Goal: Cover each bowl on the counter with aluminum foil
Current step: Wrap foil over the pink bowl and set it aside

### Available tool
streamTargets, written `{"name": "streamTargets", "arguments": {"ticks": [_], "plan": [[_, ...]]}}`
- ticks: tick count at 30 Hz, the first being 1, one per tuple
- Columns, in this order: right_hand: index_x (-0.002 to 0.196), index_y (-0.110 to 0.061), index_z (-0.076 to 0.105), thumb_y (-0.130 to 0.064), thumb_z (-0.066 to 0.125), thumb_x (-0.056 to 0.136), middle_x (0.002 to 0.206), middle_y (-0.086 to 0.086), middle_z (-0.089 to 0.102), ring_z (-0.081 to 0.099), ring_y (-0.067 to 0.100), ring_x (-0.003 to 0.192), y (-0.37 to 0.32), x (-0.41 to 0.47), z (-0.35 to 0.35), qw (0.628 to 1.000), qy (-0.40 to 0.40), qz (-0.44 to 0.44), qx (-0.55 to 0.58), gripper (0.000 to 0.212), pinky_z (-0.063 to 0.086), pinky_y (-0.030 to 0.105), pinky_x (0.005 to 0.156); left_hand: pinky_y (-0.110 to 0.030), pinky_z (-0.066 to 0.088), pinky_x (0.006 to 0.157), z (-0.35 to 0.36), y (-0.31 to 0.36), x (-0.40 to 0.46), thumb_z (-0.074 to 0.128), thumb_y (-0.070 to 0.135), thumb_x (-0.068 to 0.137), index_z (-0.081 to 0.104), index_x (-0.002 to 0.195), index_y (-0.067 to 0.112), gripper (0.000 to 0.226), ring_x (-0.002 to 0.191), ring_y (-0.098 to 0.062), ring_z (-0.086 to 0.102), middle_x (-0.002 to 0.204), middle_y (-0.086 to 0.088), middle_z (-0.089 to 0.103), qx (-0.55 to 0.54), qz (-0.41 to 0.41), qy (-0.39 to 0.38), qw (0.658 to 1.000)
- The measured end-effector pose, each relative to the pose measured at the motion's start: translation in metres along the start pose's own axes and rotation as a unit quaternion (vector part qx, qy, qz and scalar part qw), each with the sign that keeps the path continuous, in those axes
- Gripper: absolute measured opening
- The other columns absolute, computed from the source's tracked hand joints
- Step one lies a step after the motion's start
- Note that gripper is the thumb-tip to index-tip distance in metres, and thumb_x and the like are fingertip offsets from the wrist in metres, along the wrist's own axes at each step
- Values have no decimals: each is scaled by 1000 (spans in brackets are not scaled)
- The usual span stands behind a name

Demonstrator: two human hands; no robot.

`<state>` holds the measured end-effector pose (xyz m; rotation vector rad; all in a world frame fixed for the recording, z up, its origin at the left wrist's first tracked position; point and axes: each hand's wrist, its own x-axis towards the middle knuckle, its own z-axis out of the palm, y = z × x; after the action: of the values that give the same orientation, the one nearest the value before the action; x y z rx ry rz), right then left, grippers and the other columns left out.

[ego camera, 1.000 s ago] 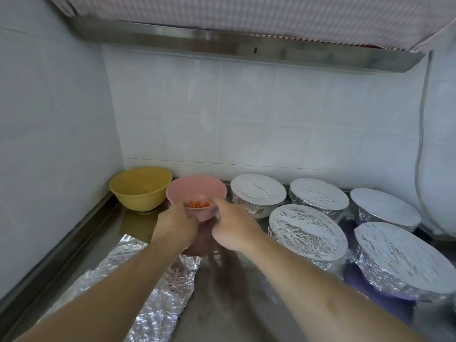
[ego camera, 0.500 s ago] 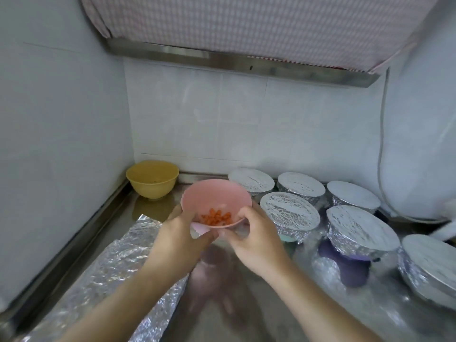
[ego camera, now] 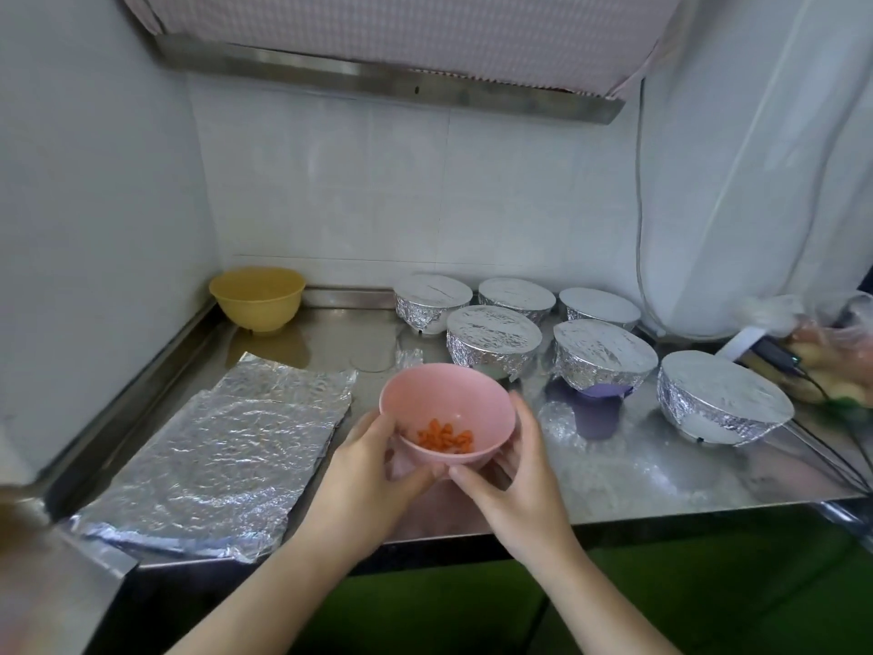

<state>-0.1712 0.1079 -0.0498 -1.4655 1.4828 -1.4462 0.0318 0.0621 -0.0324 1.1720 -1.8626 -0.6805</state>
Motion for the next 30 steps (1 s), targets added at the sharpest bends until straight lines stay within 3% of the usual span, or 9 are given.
{"name": "streamTargets", "arguments": {"ticks": [3, 5, 7, 11, 13, 16, 25, 27, 30], "plan": [[165, -30, 21, -12, 93, 80, 152, -10, 54, 58, 1, 134, -2, 6, -2, 999, -16, 23, 37, 112, 49, 23, 111, -27, 58, 96, -6, 3, -7, 85, 54, 77, 40, 141, 58, 78, 120, 7, 61, 133, 26, 62, -70, -10, -22, 997], [160, -31, 29, -6, 92, 80, 148, -9, 58, 60, 1, 131, 1, 8, -3, 998, -21, 30, 46, 105, 51, 23, 109, -16, 54, 94, -13, 3, -12, 86, 42, 82, 29, 144, 64, 87, 122, 13, 57, 137, 38, 56, -77, -9, -37, 996], [154, -37, 34, -2, 91, 79, 145, -11, 60, 61, 0, 130, 4, 8, -6, 998, -25, 29, 40, 100, 52, 21, 106, -9, 48, 94, -24, 1, -15, 84, 40, 84, 32, 144, 55, 81, 123, 12, 55, 140, 37, 51, -23, -15, -34, 999], [152, -37, 33, 10, 86, 78, 144, -13, 59, 61, -5, 128, 7, 6, -6, 999, -39, 31, 22, 103, 51, 13, 99, -17, 42, 91, -58, -11, -24, 77, 34, 89, 53, 142, 29, 58, 117, -7, 60, 141, 11, 59, 137, -43, 12, 989], [152, -37, 34, 14, 83, 79, 143, -14, 59, 61, -7, 126, 7, 7, -5, 999, -38, 22, 18, 102, 50, 9, 95, -25, 45, 82, -72, -13, -27, 69, 34, 95, 51, 143, 27, 52, 111, -16, 62, 146, 8, 54, 193, -71, 15, 978], [155, -35, 34, 12, 84, 79, 144, -14, 61, 61, -3, 129, 10, 8, -3, 999, -39, 25, 8, 102, 51, 14, 101, -34, 50, 86, -78, -23, -27, 63, 36, 97, 45, 148, 21, 56, 127, -22, 55, 151, 4, 47, 262, -113, -17, 958], [159, -30, 33, 3, 87, 81, 148, -10, 61, 58, 3, 136, 14, 8, -1, 999, -42, 29, -19, 101, 45, 33, 115, -35, 50, 69, -85, -36, -20, 58, 20, 93, 61, 120, 14, 28, 91, -21, 59, 116, -3, 61, 243, -169, -6, 955], [160, -29, 33, 5, 86, 81, 148, -10, 61, 58, 3, 136, 15, 8, 0, 998, -45, 28, -20, 101, 46, 31, 115, -38, 56, 68, -88, -38, -18, 57, 18, 94, 64, 102, 11, 13, 79, -20, 63, 99, -3, 64, 240, -166, 19, 956], [158, -28, 34, 8, 85, 81, 145, -10, 64, 59, 4, 135, 14, 7, 1, 998, -48, 20, -26, 99, 49, 23, 112, -41, 57, 62, -89, -42, -17, 53, 18, 100, 61, 90, 12, 14, 66, -23, 61, 79, -4, 63, 240, -138, 75, 958]]}}
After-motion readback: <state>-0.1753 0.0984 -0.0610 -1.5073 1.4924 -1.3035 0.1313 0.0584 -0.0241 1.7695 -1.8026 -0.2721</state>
